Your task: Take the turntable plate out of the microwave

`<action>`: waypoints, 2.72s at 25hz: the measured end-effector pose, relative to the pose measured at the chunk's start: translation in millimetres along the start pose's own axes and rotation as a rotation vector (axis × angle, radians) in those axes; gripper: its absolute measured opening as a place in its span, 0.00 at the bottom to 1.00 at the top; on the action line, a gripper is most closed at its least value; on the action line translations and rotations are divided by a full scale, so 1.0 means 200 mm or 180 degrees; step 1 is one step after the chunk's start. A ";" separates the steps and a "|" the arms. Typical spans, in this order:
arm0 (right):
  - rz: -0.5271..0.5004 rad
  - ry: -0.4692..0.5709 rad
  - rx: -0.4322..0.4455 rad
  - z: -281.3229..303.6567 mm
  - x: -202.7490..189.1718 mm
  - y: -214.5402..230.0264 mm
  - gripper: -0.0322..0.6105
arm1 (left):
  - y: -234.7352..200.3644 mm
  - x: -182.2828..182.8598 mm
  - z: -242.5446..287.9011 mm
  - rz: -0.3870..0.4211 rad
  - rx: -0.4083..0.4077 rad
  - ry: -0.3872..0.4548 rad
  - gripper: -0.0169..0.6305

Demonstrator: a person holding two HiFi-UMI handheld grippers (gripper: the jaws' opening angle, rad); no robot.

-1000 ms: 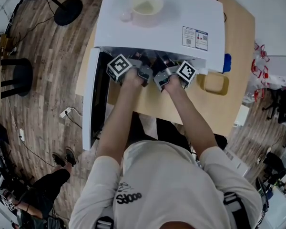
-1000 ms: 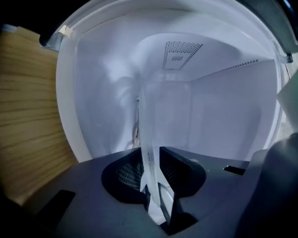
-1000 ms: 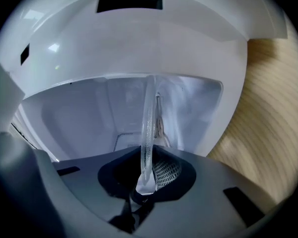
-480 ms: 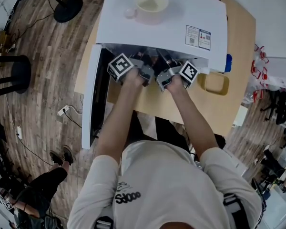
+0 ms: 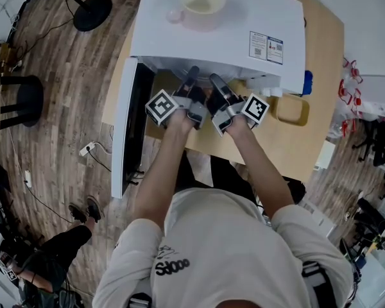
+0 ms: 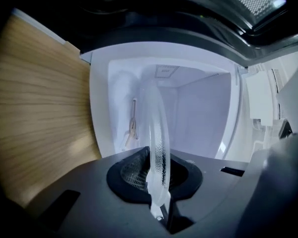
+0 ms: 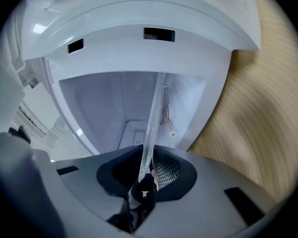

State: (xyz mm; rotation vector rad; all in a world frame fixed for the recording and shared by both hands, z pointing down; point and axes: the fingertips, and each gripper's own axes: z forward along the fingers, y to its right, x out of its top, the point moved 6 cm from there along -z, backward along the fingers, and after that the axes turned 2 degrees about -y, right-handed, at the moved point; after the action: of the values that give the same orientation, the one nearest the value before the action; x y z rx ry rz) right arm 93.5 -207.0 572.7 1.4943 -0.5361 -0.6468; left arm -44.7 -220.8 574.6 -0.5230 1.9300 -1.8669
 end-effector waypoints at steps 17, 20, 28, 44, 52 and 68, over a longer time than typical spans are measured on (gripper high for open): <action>-0.0109 0.0266 0.0094 -0.11 0.04 0.08 0.10 | 0.05 -0.13 -0.36 0.0024 -0.0125 -0.0243 0.09; 0.0046 0.0358 0.0164 -0.13 -0.02 0.06 0.10 | 0.08 -0.11 -0.38 -0.0025 -0.0158 -0.0374 0.09; -0.0040 0.0568 0.0256 -0.28 -0.13 -0.09 0.10 | 0.10 -0.16 -0.46 0.0309 -0.0169 -0.0665 0.10; -0.0477 -0.0099 0.0545 -0.68 -0.25 -0.39 0.07 | 0.40 -0.46 -0.61 0.0351 -0.0543 -0.0431 0.09; -0.0843 -0.0251 0.0888 -0.81 -0.22 -0.69 0.07 | 0.69 -0.60 -0.66 0.0645 -0.0885 -0.0265 0.09; -0.1282 -0.0312 0.1583 -1.08 -0.18 -1.30 0.07 | 1.38 -0.84 -0.73 0.1388 -0.1413 -0.0182 0.09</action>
State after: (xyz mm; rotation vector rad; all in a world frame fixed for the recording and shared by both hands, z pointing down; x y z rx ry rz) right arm 199.4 -16.4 311.1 2.0767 -0.4953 -0.9496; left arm 22.9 2.5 308.1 -0.2445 2.2095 -1.1511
